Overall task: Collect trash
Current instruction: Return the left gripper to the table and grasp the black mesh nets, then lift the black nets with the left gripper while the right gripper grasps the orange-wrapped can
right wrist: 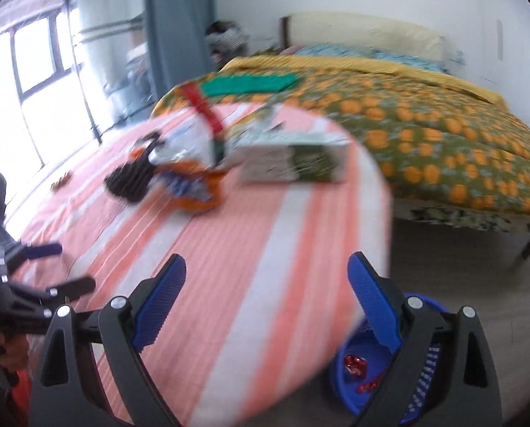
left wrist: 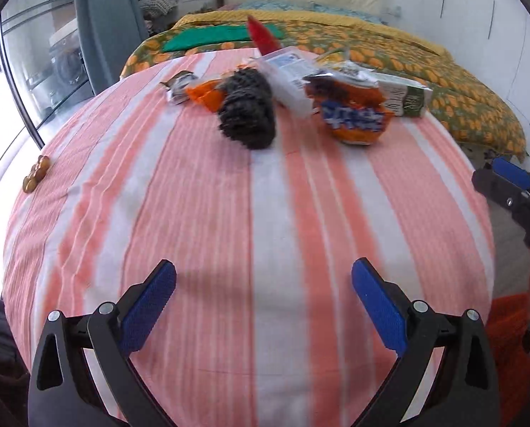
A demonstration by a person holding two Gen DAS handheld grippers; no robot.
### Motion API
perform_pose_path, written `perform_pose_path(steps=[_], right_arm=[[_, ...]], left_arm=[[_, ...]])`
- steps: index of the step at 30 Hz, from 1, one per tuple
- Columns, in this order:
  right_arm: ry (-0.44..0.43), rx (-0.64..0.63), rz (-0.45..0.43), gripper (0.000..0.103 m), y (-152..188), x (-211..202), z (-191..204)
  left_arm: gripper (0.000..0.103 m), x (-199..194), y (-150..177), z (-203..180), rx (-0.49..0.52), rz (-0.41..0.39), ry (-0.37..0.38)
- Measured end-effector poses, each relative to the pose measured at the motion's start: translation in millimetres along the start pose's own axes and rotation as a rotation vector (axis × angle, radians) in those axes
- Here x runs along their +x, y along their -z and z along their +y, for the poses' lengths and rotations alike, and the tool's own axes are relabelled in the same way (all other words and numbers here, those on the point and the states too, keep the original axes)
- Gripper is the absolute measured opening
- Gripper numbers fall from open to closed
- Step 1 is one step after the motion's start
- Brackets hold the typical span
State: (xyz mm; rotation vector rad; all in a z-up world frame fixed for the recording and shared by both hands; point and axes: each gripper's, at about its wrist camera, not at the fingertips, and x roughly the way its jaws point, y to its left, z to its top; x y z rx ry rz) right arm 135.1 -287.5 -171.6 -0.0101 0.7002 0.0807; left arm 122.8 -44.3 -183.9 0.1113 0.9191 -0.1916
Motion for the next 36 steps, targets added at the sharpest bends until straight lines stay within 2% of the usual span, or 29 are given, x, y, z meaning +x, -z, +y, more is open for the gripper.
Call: perform_pose_path(steps=[7, 12, 17, 19, 23, 25, 26, 27, 32, 36], right_arm=[[-0.023, -0.076, 0.048, 0.090, 7.3, 18.7, 21.2], [-0.033, -0.117, 0.043, 0.090, 8.7, 18.3, 28.7], [-0.038, -0.112, 0.034, 0.089, 6.8, 16.4, 28.1], [-0.034, -0.105, 0.030, 0.089, 5.8, 15.4, 25.7], [-0.025, -0.098, 0.024, 0.089, 2.0, 15.0, 21.5], [-0.025, -0.095, 0.023, 0.089, 1.0, 15.0, 20.5], [-0.024, -0.094, 0.022, 0.089, 0.4, 15.0, 20.2], [-0.023, -0.093, 0.021, 0.089, -0.1, 14.8, 20.0], [-0.025, -0.088, 0.008, 0.089, -2.6, 10.5, 17.8], [-0.024, -0.078, 0.009, 0.090, -1.6, 8.9, 13.7]], left_arm=[[0.098, 7.5, -14.6, 18.4, -0.022, 0.006, 0.053], [0.098, 20.6, -70.8, 19.1, -0.010, -0.032, 0.088], [0.097, 56.8, -116.8, 23.1, 0.032, -0.001, 0.054], [0.093, 71.3, -126.9, 24.0, 0.051, 0.019, 0.032], [0.080, 84.9, -133.9, 26.4, 0.064, 0.046, 0.041], [0.067, 85.5, -133.9, 26.5, 0.068, 0.044, 0.052], [0.049, 85.1, -133.5, 26.5, 0.069, 0.046, 0.058], [0.038, 83.9, -132.0, 26.5, 0.068, 0.051, 0.066], [0.038, 56.3, -112.4, 31.4, 0.025, 0.051, 0.096], [0.039, 25.5, -77.7, 38.5, -0.011, 0.059, 0.136]])
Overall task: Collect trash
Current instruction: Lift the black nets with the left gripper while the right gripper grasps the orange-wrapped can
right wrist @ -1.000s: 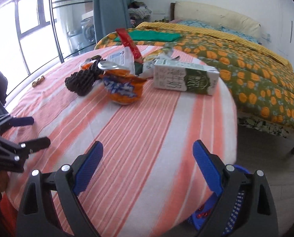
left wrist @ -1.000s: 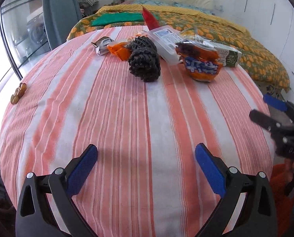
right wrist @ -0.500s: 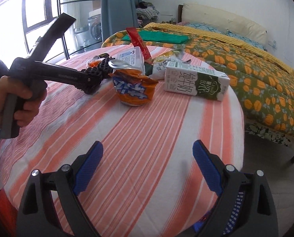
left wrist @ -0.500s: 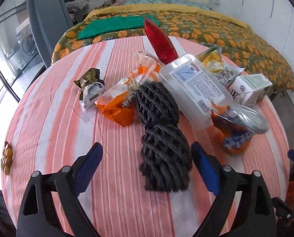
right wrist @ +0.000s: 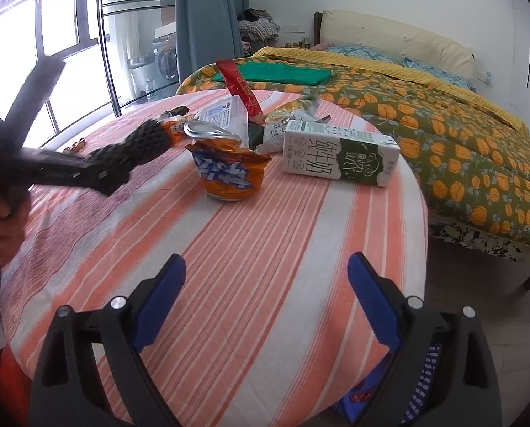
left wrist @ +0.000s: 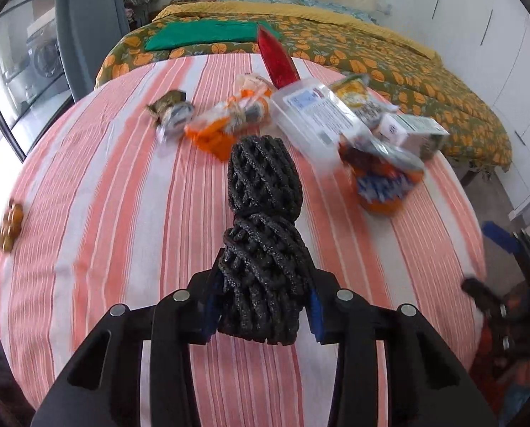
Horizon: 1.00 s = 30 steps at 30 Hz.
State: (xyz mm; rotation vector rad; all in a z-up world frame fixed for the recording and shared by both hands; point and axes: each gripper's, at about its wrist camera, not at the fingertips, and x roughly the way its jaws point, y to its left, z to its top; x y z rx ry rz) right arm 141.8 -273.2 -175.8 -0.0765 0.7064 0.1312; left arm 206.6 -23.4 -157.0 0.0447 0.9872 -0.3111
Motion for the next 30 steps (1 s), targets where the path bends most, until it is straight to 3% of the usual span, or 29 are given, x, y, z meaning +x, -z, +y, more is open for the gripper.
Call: perform_pose_path(steps=[2, 6, 11, 19, 25, 30], right_arm=[[-0.003, 0.010, 0.002, 0.090, 0.8, -0.3, -2.1], [-0.006, 0.025, -0.001, 0.089, 2.4, -1.6, -5.3], [-0.020, 0.056, 0.008, 0.090, 5.0, 0.5, -12.8], [-0.088, 0.015, 0.050, 0.090, -13.8, 18.6, -8.3], [-0.146, -0.095, 0.170, 0.090, -49.8, 72.6, 9.1], [-0.161, -0.095, 0.202, 0.089, -68.3, 104.0, 14.7]], left_arm=[[0.043, -7.4, 15.4, 0.1, 0.003, -0.004, 0.000], [0.082, -9.3, 31.0, -5.8, 0.053, -0.048, -0.051], [0.087, 10.0, 30.9, -7.8, 0.111, -0.051, -0.133], [0.097, 16.9, 29.6, 12.1, 0.030, -0.027, -0.096], [0.098, 18.1, 30.4, 12.7, 0.029, -0.026, -0.098], [0.098, 17.7, 30.7, 12.2, 0.026, -0.026, -0.094]])
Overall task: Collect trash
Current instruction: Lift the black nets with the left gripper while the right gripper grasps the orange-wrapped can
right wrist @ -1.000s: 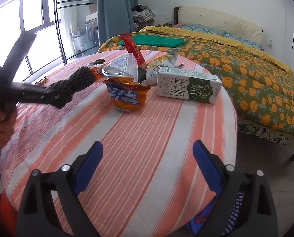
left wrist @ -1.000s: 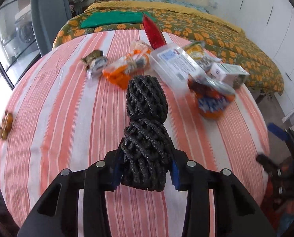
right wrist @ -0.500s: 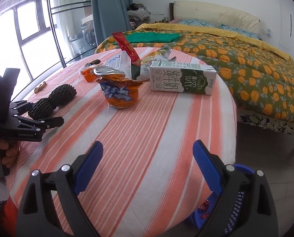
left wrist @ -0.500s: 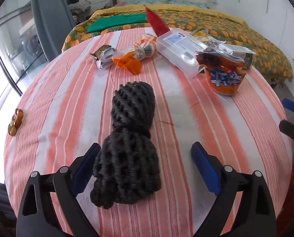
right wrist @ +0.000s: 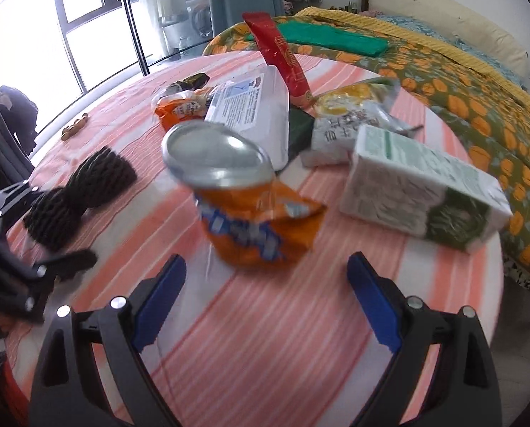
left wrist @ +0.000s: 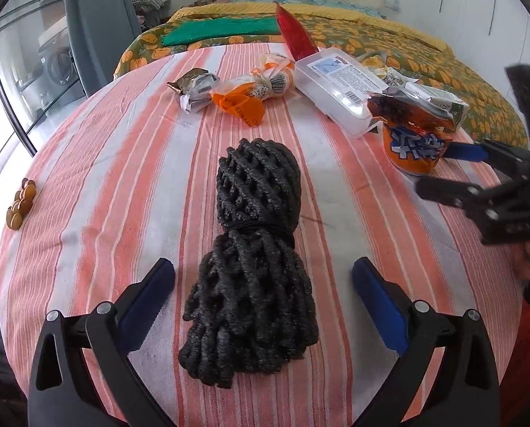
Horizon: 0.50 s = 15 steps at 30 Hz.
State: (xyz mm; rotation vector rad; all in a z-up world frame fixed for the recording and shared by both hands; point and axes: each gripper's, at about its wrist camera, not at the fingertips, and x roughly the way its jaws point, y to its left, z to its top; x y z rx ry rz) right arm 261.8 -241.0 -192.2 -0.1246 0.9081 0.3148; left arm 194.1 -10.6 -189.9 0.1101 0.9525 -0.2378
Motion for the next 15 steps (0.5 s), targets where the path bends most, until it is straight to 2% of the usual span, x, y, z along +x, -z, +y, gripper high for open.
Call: perform_pose_path(steps=[3, 4, 6, 7, 8, 11, 15], right_arm=[[-0.085, 0.001, -0.004, 0.088, -6.8, 0.4, 1.6], [-0.138, -0.001, 0.012, 0.083, -5.6, -1.0, 4.7], [-0.213, -0.020, 0.028, 0.081, -1.4, -6.3, 12.9], [-0.279, -0.032, 0.034, 0.081, 4.5, -12.4, 17.6], [-0.298, -0.039, 0.034, 0.081, 7.5, -16.4, 20.5], [-0.255, -0.018, 0.026, 0.081, 16.8, -26.2, 19.1], [-0.103, -0.018, 0.040, 0.081, 15.6, -19.7, 20.4]], left_arm=[[0.098, -0.1, -0.1, 0.1, 0.000, 0.000, 0.000], [0.098, -0.1, -0.1, 0.2, 0.000, 0.000, 0.000], [0.098, -0.1, -0.1, 0.1, 0.000, 0.000, 0.000], [0.098, -0.1, 0.0, 0.1, 0.000, 0.000, 0.000], [0.098, -0.1, -0.2, 0.2, 0.000, 0.000, 0.000], [0.098, 0.0, -0.2, 0.2, 0.000, 0.000, 0.000], [0.098, -0.1, -0.2, 0.3, 0.000, 0.000, 0.001]])
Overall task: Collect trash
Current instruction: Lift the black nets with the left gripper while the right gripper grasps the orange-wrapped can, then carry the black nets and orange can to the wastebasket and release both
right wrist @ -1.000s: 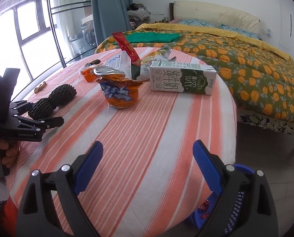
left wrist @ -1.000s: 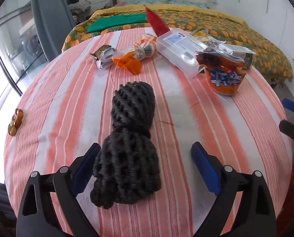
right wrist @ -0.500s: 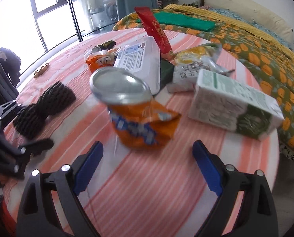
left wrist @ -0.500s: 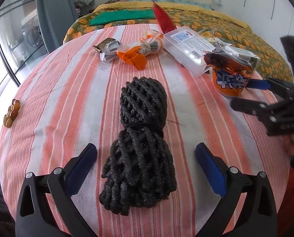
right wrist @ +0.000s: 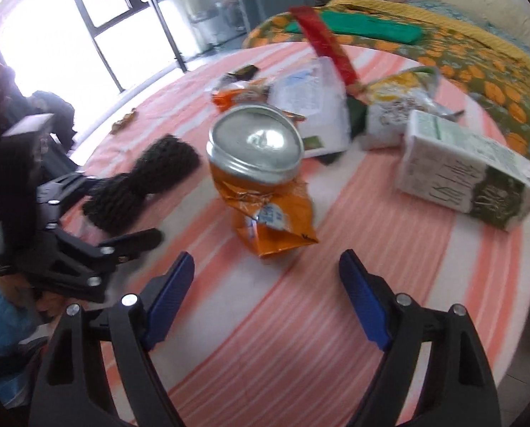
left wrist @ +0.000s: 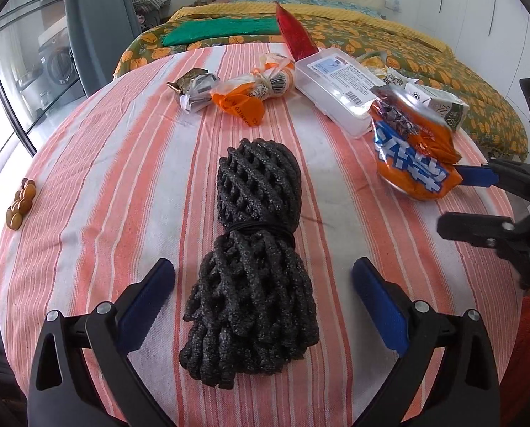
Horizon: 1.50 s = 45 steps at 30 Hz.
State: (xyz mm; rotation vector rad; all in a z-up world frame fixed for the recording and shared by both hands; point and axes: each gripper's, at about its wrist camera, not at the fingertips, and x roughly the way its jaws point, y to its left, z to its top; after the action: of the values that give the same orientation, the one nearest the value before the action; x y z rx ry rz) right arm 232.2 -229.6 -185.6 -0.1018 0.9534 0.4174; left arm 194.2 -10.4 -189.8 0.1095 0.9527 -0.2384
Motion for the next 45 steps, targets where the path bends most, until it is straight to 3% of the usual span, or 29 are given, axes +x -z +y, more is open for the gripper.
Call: perform_pose_path(steps=[5, 10, 11, 14, 17, 20, 27, 30, 35, 39, 45], right_arm=[[0.077, -0.041, 0.005, 0.081, -15.2, 13.5, 11.2], [0.099, -0.059, 0.010, 0.081, -29.1, 23.4, 11.4], [0.097, -0.056, 0.027, 0.074, -31.1, 27.6, 10.5], [0.082, -0.032, 0.044, 0.055, -30.9, 25.0, 6.9], [0.059, -0.018, 0.047, 0.055, -23.5, 14.9, 8.1], [0.037, -0.013, 0.025, 0.055, -9.8, -2.4, 11.7], [0.001, 0.068, -0.033, 0.055, 38.0, -48.7, 3.6], [-0.001, 0.116, -0.061, 0.055, 57.9, -66.3, -7.4], [0.034, 0.200, -0.118, 0.055, 88.2, -104.5, -36.8], [0.121, 0.263, -0.133, 0.055, 107.5, -134.3, -71.5], [0.262, 0.397, -0.086, 0.055, 141.5, -164.8, -137.0]], left_arm=[[0.098, -1.9, -2.9, 4.8, 0.007, 0.009, 0.046], [0.098, -6.2, -14.1, 7.9, 0.029, 0.031, 0.059], [0.097, -6.8, -16.5, 7.0, 0.040, 0.033, 0.051], [0.085, -3.4, -22.4, 5.2, 0.062, 0.060, 0.033], [0.068, 2.1, -25.8, 10.3, 0.054, 0.090, 0.030], [0.043, -3.1, -22.3, 12.6, 0.040, 0.076, 0.040], [0.038, -24.8, -3.8, -1.1, -0.027, 0.042, 0.146], [0.038, -34.6, 3.0, -26.2, -0.020, 0.029, 0.203], [0.038, -51.5, 2.8, -91.9, 0.073, 0.001, 0.264], [0.038, -64.4, -6.6, -144.5, 0.144, -0.019, 0.321], [0.038, -67.5, -19.7, -234.4, 0.247, 0.001, 0.398]])
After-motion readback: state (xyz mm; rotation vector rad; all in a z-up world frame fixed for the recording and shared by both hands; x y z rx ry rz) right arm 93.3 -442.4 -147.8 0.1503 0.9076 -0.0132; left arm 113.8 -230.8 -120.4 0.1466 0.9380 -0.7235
